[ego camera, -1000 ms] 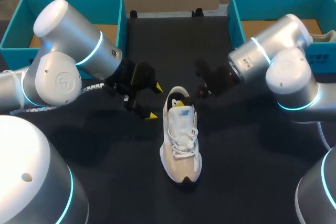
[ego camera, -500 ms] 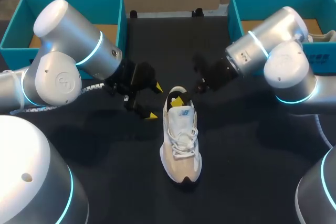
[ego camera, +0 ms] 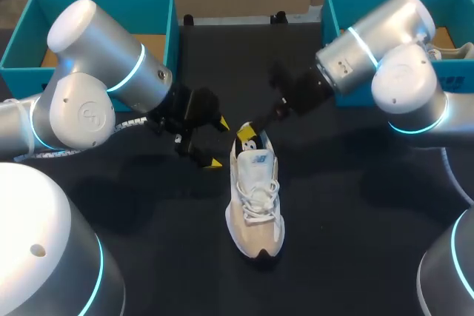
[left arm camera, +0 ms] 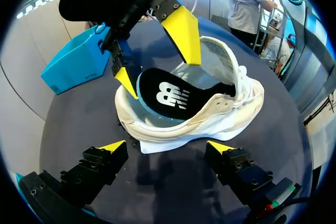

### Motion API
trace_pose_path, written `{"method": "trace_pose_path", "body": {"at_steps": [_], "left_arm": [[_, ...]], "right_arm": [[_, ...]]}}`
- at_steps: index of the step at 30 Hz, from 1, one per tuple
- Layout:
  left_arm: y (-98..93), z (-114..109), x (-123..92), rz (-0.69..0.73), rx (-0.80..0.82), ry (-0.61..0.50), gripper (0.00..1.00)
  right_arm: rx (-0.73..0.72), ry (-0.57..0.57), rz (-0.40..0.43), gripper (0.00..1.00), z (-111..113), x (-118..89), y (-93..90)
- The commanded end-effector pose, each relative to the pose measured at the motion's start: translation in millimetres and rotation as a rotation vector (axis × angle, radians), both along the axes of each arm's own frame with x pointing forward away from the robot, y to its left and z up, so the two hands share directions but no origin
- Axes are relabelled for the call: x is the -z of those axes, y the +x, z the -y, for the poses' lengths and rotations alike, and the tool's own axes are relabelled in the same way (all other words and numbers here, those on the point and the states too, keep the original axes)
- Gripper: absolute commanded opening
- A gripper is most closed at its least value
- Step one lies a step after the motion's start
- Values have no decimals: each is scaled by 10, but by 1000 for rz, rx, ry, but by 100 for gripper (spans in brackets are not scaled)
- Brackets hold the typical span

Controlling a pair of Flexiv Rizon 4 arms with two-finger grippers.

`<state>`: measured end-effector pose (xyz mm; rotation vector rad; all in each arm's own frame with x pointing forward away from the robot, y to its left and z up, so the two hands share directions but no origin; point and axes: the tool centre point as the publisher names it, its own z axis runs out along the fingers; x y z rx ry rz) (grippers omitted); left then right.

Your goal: Take the shoe out of the shoebox, open the shoe tongue, remove and reinsert the insole, then place the shoe into the shoebox

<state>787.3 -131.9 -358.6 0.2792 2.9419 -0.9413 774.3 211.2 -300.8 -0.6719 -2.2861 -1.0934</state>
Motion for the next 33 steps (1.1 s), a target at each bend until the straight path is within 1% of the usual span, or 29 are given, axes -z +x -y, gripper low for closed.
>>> {"method": "trace_pose_path", "body": {"at_steps": [1,5,7,12,14,17,19,23,26,29,31,32,33], "left_arm": [[3,5,3,0,1,2,100],[3,5,3,0,1,2,100],[3,5,3,0,1,2,100],[3,5,3,0,1,2,100],[3,5,3,0,1,2,100],[3,5,3,0,1,2,100],[3,5,3,0,1,2,100],[3,5,3,0,1,2,100],[3,5,3,0,1,2,100],[3,5,3,0,1,2,100],[1,-23,-30,2,9,2,100],[-1,-39,-60,7,19,19,100],[-2,-59,-85,6,24,26,100]], "right_arm": [[-11,-18,10,64,-22,-84,62],[-11,-31,31,66,0,-147,126],[-8,-35,44,65,17,-192,142],[18,-35,77,67,66,-324,131],[33,-29,82,66,73,-354,110],[82,-22,73,59,89,-364,31],[119,-25,63,51,112,-354,-29],[191,-40,29,47,189,-349,-144],[233,-51,20,44,243,-352,-212],[274,-55,9,36,292,-329,-250],[300,-66,-3,22,322,-307,-258],[319,-64,-6,6,338,-303,-260],[334,-65,-9,0,354,-299,-259]]}}
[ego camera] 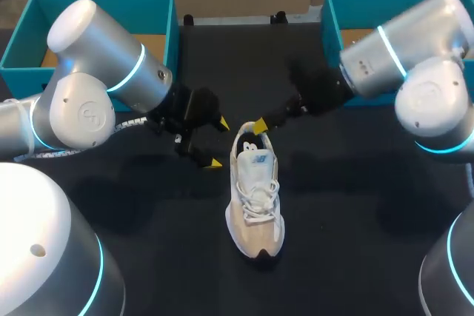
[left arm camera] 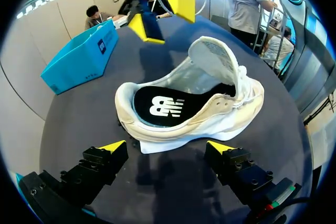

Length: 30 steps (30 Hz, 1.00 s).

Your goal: Take the shoe out of the shoebox, open the shoe tongue, remove and reinsert the insole, then place the shoe into the shoebox

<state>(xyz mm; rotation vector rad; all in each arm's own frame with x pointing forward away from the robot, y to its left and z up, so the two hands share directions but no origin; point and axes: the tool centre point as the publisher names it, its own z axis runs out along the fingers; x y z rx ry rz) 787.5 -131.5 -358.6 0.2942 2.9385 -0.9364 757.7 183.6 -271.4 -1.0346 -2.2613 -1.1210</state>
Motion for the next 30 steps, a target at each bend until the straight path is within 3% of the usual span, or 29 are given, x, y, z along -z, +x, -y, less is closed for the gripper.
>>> {"method": "trace_pose_path", "body": {"at_steps": [1,12,22,30], "left_arm": [[0,-72,-113,-1,15,36,100],[38,-323,-377,36,29,57,100],[122,-573,-529,56,23,67,100],[187,-767,-660,74,31,77,100]], "right_arm": [[79,-4,21,0,91,-5,-91],[237,-93,-43,0,200,59,-80],[387,-304,-121,0,239,85,-128],[413,-326,-124,0,226,52,-145]]}}
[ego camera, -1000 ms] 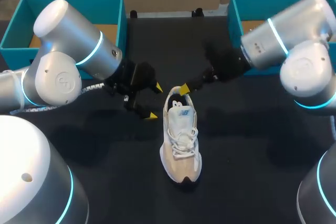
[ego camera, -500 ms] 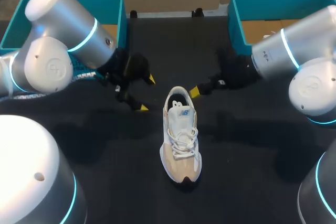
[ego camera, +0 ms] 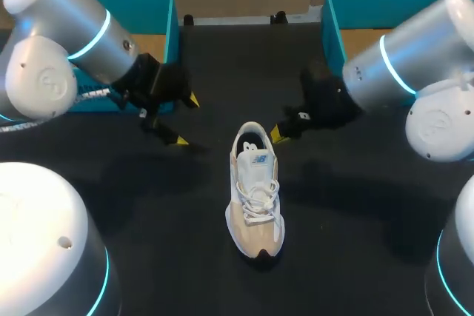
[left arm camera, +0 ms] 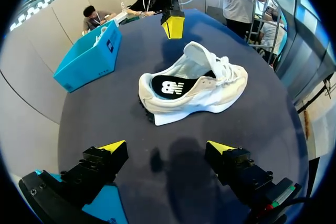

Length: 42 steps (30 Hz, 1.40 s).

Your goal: Take the shoe out of the shoebox, open the shoe tongue, remove and reinsert the insole, then place the shoe into the shoebox

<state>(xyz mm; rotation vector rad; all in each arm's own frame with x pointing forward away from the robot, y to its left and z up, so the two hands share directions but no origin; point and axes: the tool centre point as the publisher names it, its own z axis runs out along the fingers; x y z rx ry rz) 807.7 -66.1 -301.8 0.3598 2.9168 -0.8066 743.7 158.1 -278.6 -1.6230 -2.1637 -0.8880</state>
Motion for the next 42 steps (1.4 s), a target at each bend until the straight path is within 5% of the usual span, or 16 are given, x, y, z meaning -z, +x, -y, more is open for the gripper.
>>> {"method": "trace_pose_path", "body": {"at_steps": [1,11,17,31,42], "left_arm": [[-7,-139,-107,7,7,6,100],[170,-412,-200,36,-17,9,100],[286,-557,-241,52,-59,5,100],[286,-557,-241,52,-59,5,100],[286,-557,-241,52,-59,5,100]], "right_arm": [[34,-104,17,0,-29,-20,-5],[34,-104,17,0,-29,-20,-5],[119,-259,-6,0,-126,120,108],[230,-394,55,0,-340,237,246],[220,-542,-14,0,-579,443,242]]}}
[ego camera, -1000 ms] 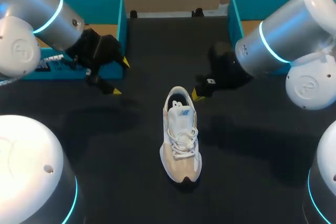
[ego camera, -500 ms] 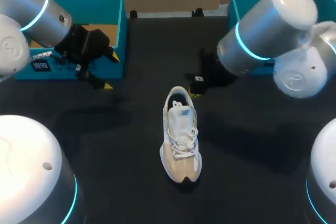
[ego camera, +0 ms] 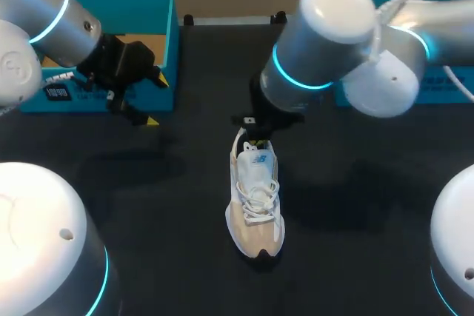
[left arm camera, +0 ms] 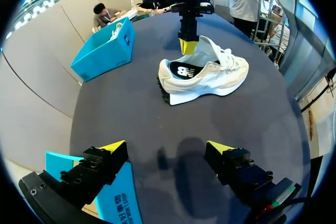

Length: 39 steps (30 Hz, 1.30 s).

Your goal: Take the shoe out of the shoebox, open the shoe tongue, remove and reinsert the insole, then place the shoe into the shoebox

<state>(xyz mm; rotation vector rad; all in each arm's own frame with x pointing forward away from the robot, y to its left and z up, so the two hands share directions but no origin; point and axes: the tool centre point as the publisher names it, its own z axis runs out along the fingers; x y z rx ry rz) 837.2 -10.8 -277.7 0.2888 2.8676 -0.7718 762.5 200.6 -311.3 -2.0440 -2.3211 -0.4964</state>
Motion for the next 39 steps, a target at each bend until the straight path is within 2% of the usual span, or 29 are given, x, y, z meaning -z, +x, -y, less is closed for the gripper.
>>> {"method": "trace_pose_path", "body": {"at_steps": [1,4,20,27,31,39], "left_arm": [[-9,-4,-1,1,0,2,100],[-9,-4,-1,1,0,2,100],[-9,-4,-1,1,0,2,100],[-9,-4,-1,1,0,2,100],[-9,-4,-1,1,0,2,100],[-9,-4,-1,1,0,2,100]], "right_arm": [[31,-144,-14,0,-159,140,55],[30,-174,-44,0,-152,217,54],[78,-169,-114,0,3,531,-70],[66,-172,-173,0,20,677,-56],[66,-178,-185,0,21,684,-54],[68,-201,-133,0,-2,464,9]]}}
